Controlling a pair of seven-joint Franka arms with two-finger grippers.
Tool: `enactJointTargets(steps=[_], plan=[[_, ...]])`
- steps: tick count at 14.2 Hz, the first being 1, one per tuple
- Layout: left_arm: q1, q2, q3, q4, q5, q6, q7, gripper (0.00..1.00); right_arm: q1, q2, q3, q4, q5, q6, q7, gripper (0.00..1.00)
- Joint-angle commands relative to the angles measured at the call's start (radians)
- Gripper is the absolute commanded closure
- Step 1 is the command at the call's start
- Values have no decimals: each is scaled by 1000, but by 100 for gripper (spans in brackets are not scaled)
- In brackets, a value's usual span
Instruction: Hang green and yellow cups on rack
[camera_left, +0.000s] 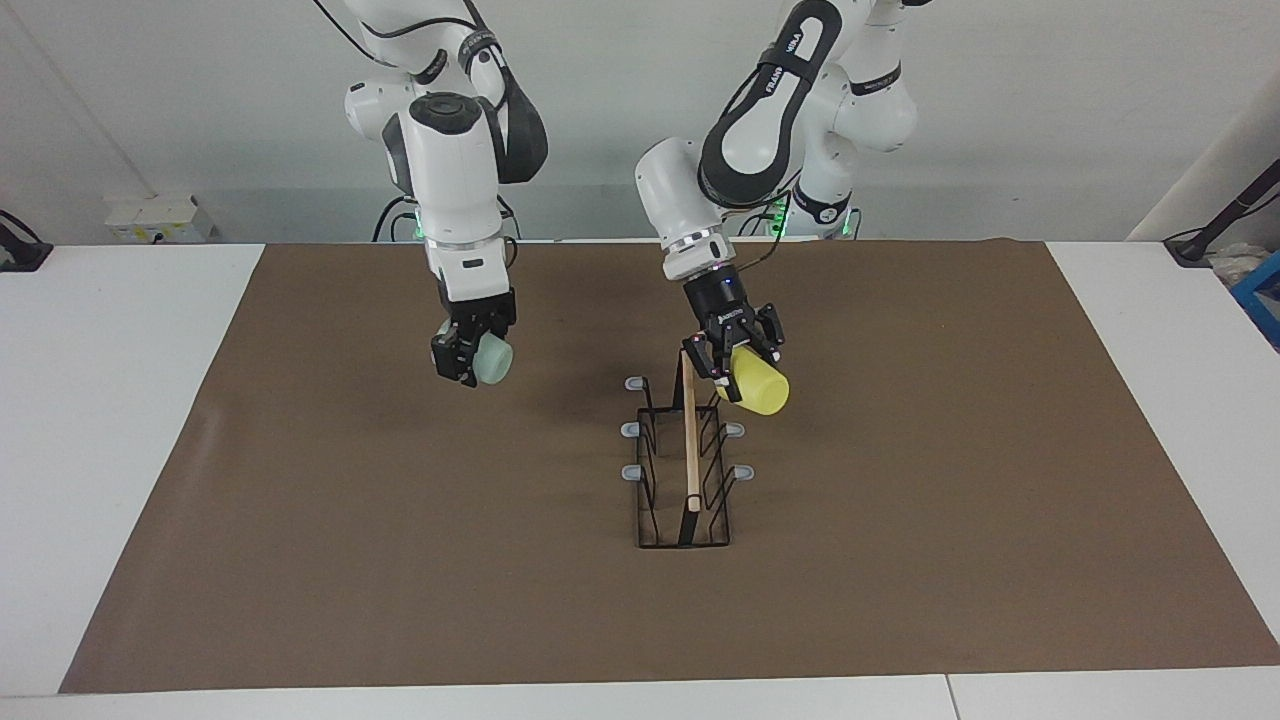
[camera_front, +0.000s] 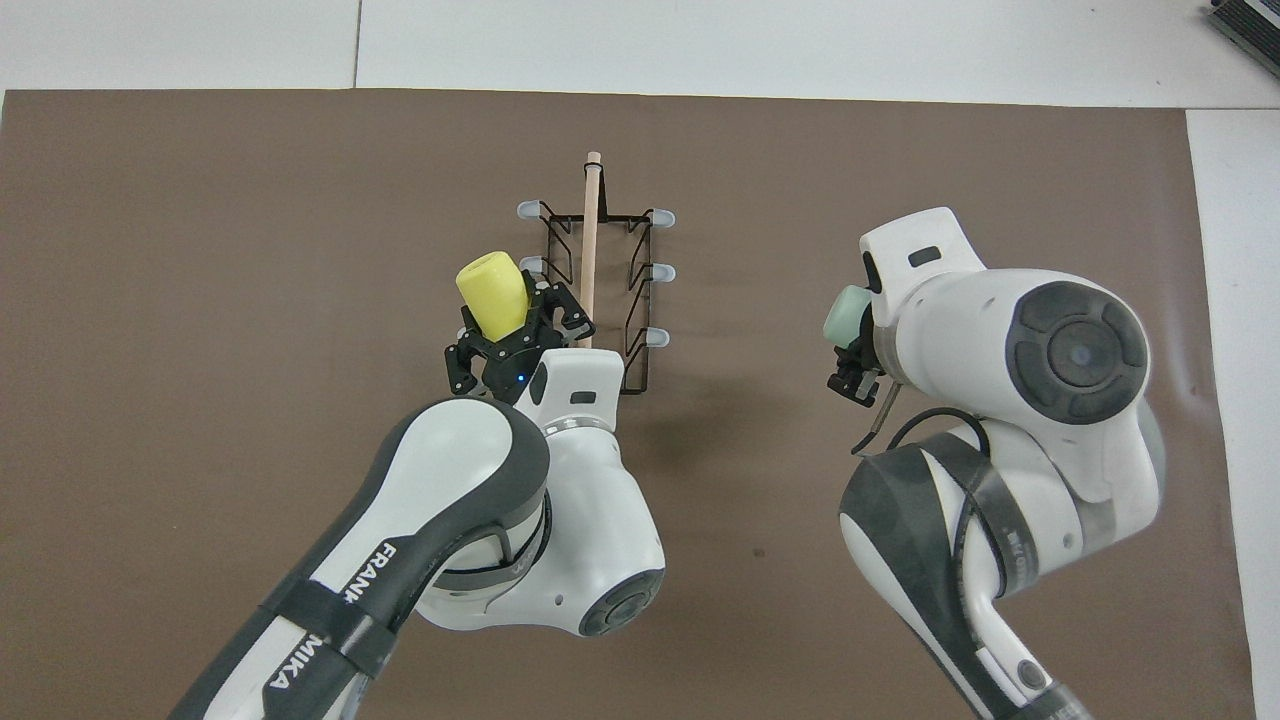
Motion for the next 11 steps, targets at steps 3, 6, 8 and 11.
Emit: enactJointTargets(steps=[3,6,8,11], plan=[[-29,-48,5,-21,-29,-16,-4,0,-24,-53,4,-23,264,21,-256,100],[-25,-65,5,-17,-66,-16,38,0,-62,-55,1,-23,439,12,-435,100],[-14,-93,13,0,-155,-13,175,0,-110,-56,1,-23,586,-14,-584,100],[56,-99,18,74,-339,-6,456,0,-200,-72,1,-23,792,-146,-754,100]])
